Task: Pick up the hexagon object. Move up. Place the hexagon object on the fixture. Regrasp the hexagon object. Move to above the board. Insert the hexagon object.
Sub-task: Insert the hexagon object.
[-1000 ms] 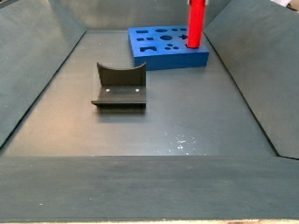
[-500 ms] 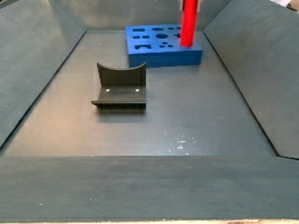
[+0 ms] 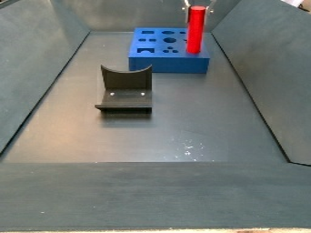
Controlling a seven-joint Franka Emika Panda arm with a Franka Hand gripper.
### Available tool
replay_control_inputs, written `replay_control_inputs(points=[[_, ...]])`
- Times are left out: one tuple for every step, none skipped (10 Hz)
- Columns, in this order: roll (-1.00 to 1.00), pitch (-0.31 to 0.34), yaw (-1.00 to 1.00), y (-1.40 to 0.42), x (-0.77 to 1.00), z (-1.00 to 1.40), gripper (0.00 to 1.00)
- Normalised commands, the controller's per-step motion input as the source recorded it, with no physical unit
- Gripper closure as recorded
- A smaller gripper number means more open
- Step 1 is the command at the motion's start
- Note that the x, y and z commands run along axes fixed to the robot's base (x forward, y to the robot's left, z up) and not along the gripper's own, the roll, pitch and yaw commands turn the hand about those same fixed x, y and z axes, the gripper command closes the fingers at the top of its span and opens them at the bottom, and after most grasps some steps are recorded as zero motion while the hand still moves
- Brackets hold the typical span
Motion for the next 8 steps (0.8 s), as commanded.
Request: replay_control_inputs(points=[[0.08,-0.049,0.1,0.0,-0.27,-1.0,1.0],[0.11,-0.064,0.14,0.0,-0.34,-1.0,1.0],[0.09,-0.099,0.17,0.0,-0.17,-1.0,1.0],[0.0,-0.103,0.08,0.06,-0.05,-0.77,1.0],[-0.01,0.0,0.0,0.0,0.0,0.0,1.0],[0.02,0.0,0.01,0.0,0.12,-0.15,1.0],[0.06,0.0,-0.01,0.12,0.23,-0.77,1.0],[0.0,0.0,0.0,0.0,0.0,0.0,1.0]])
